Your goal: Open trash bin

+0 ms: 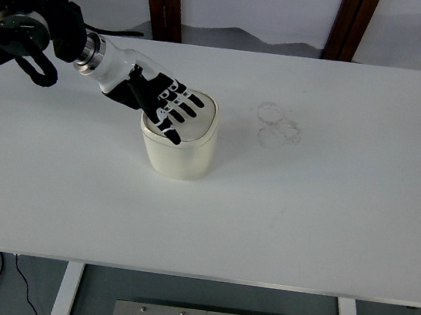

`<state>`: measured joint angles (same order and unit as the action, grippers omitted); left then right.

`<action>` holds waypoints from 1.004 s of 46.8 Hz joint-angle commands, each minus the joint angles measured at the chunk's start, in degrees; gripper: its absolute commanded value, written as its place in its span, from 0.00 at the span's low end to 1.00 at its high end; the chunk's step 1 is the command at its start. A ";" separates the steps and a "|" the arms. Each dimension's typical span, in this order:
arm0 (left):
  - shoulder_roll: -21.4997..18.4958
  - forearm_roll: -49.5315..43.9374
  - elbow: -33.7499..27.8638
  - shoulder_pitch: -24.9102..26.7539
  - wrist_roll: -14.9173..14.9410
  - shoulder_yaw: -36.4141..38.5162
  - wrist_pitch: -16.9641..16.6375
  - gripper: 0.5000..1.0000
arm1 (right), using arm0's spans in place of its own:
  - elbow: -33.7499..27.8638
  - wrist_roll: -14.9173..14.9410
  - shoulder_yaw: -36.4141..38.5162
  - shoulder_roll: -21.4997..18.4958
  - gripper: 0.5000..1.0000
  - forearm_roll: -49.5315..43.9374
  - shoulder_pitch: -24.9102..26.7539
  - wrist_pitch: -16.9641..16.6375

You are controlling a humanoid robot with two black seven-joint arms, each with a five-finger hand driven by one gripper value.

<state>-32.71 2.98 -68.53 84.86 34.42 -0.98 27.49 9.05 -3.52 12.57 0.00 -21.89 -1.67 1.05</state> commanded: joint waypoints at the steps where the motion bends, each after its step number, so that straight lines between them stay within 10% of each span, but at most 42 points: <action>1: 0.01 0.01 -0.02 -0.04 0.04 0.01 0.02 1.00 | 0.00 0.00 0.00 0.00 0.99 0.00 0.00 0.00; 47: -1.22 -0.87 3.76 6.46 -1.81 -11.76 -0.25 1.00 | 0.00 0.00 0.00 0.00 0.99 0.00 0.00 0.00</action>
<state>-33.93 2.04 -65.46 91.34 32.60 -11.23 27.24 9.05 -3.52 12.57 0.00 -21.88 -1.67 1.05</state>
